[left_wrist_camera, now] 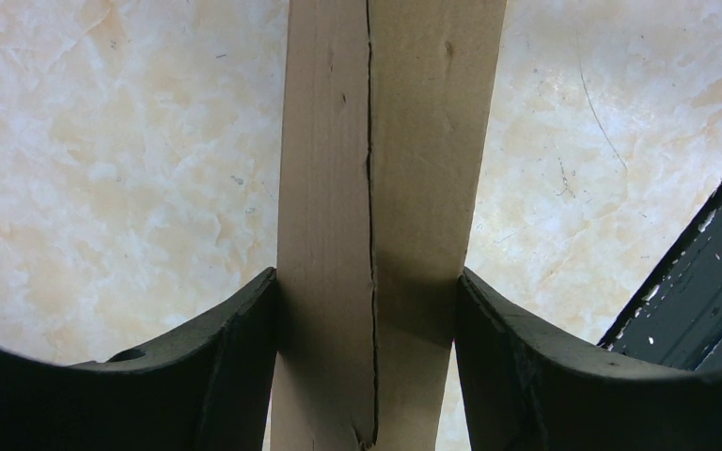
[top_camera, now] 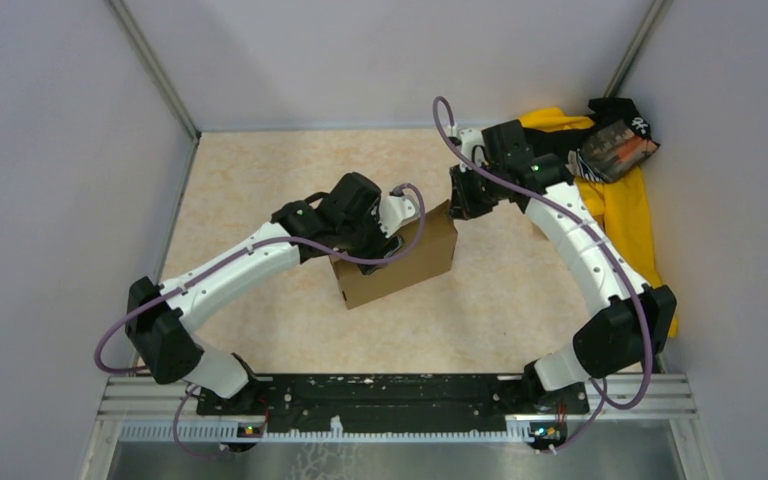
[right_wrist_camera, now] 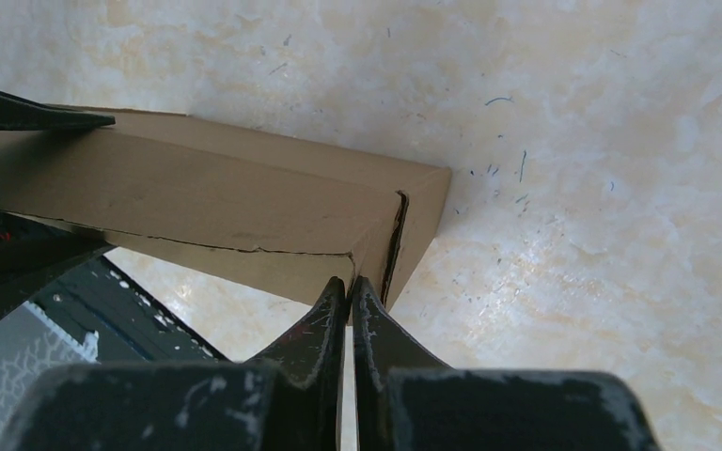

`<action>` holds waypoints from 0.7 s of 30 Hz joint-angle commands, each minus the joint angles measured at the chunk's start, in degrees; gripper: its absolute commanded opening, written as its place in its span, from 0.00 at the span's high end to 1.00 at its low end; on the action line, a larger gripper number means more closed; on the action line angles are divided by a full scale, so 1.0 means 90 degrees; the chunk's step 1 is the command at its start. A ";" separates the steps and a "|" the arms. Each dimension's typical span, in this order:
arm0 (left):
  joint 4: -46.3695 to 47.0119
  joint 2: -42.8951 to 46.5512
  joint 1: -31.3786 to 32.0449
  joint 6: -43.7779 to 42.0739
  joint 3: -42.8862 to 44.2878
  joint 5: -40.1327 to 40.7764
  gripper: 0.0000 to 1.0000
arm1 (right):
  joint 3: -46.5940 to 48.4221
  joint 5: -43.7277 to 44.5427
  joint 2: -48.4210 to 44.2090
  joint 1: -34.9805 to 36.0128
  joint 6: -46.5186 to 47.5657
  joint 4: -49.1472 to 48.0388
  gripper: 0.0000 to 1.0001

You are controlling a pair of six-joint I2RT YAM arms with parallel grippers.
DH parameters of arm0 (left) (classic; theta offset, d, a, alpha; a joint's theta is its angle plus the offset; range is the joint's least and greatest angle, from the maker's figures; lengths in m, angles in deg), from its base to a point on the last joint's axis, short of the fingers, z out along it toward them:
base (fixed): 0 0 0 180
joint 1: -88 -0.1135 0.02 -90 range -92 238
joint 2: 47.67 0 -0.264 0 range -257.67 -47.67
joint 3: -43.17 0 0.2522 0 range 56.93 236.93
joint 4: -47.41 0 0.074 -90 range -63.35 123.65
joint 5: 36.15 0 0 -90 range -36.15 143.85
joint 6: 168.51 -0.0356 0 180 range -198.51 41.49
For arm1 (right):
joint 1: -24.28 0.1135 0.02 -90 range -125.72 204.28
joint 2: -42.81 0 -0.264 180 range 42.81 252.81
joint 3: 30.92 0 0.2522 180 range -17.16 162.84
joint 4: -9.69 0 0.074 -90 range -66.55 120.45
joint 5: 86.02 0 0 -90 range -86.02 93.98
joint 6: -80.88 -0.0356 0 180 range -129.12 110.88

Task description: Fold the paper box

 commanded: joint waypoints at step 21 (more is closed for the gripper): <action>-0.0050 -0.0502 0.0064 -0.0053 -0.0317 -0.0250 0.54 | 0.0026 -0.0500 -0.0427 0.0147 0.0616 -0.0375 1.00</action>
